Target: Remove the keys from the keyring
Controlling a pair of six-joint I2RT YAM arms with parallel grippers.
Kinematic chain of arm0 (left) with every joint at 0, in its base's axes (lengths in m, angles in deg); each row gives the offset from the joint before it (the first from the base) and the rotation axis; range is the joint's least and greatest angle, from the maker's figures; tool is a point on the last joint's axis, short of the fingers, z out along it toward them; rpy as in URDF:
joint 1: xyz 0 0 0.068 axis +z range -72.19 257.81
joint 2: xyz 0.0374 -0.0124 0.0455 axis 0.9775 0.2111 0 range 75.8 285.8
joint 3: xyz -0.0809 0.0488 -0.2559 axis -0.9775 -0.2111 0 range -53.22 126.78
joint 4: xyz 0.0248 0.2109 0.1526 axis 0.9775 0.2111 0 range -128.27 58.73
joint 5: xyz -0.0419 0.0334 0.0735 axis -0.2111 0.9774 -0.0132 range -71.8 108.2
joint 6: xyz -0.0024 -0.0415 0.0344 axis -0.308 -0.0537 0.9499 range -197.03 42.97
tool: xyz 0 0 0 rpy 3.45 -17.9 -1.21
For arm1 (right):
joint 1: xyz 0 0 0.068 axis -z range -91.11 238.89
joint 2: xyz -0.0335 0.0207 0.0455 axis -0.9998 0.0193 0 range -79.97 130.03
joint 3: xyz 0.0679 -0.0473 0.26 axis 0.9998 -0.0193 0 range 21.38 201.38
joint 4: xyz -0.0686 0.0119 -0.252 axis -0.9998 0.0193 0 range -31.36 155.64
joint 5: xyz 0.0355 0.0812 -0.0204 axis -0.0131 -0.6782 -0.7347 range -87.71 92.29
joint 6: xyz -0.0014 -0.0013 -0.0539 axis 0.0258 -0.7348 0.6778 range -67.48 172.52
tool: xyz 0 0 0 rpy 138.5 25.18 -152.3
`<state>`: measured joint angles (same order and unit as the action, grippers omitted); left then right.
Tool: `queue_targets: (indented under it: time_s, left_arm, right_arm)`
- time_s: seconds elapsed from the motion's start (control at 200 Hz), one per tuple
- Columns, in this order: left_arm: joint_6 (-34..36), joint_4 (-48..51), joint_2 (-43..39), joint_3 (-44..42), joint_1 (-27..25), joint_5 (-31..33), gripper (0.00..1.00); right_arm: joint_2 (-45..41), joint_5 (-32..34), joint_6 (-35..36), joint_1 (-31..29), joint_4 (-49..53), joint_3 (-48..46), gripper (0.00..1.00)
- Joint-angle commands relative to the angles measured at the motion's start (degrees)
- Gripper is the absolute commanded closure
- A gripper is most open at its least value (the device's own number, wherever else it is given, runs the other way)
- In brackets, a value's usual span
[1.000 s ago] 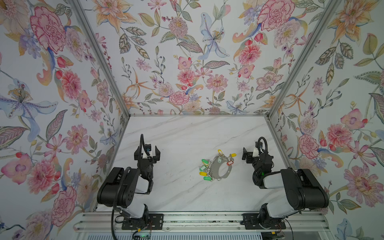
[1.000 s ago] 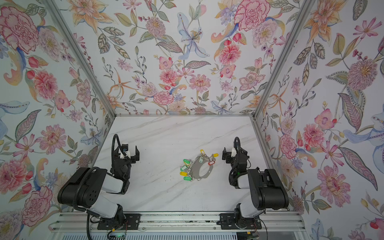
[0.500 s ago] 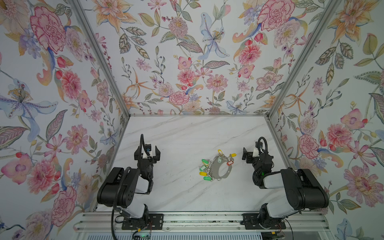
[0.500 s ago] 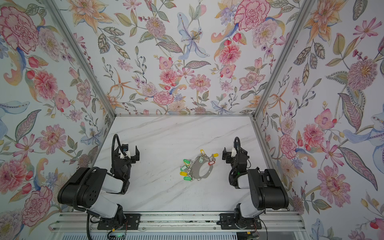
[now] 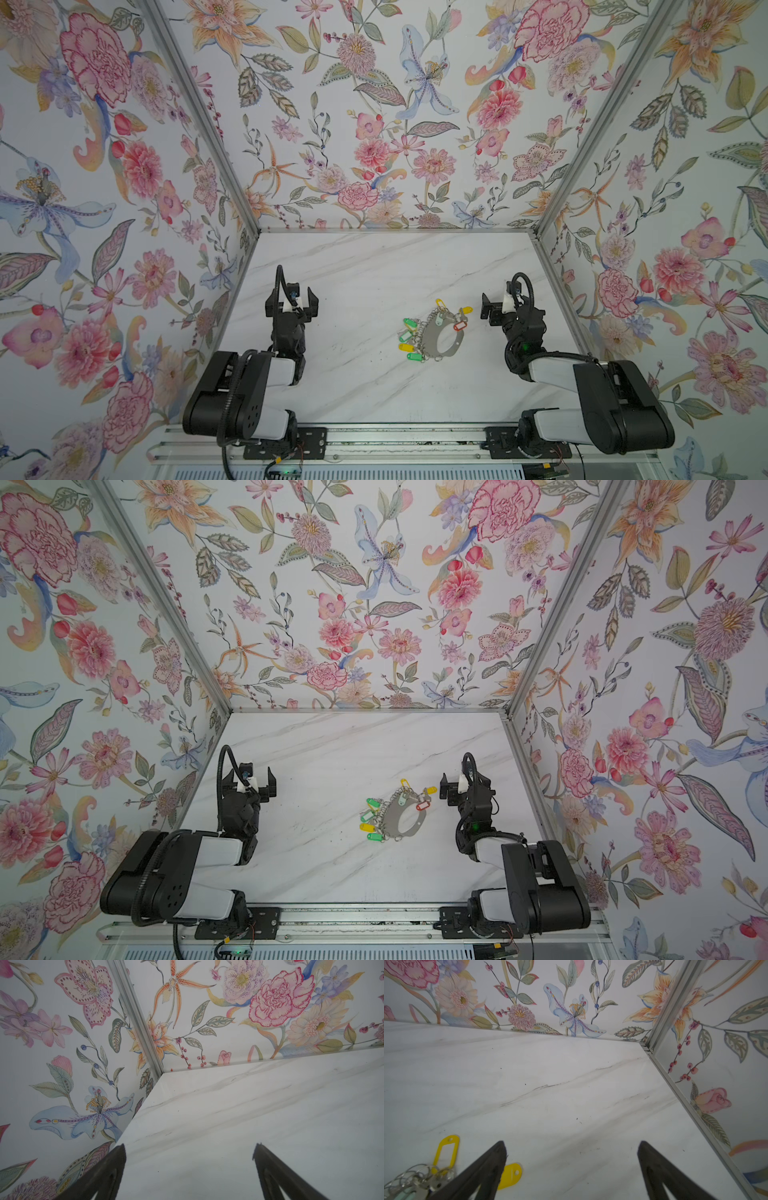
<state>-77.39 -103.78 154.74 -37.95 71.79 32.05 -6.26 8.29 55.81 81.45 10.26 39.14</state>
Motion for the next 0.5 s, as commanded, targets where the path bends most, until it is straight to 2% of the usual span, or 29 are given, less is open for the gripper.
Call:
queue_targets:
  time_s: [0.0,0.095,0.17,0.25,0.34,0.495]
  left_arm:
    - [-6.89,15.81,-7.0,4.28,-0.21,1.44,0.01]
    - [-10.13,13.16,-10.6,1.88,0.0,-4.38,0.01]
    - [-13.73,14.33,-11.9,1.84,0.14,-8.26,0.01]
    - [-18.41,16.84,-12.27,2.69,0.2,-13.13,0.01]
    - [-24.79,18.35,-11.36,3.25,-0.28,-19.49,0.01]
    - [-32.34,18.47,-10.18,2.1,-3.76,-26.3,0.01]
  right_arm:
    - [-4.62,-0.78,-4.1,0.38,16.51,5.08,0.01]
    - [-6.63,-5.1,-9.79,1.82,27.34,9.1,0.01]
    - [-7.23,-13.18,-12.75,2.78,31.75,11.05,0.01]
    - [-7.01,-18.41,-16.39,2.25,37.61,14.23,0.01]
    - [-6.16,-19.15,-19.93,-0.8,44.43,16.91,0.05]
    - [-3.42,-16.07,-23.28,-13.15,53.77,20.56,0.11]
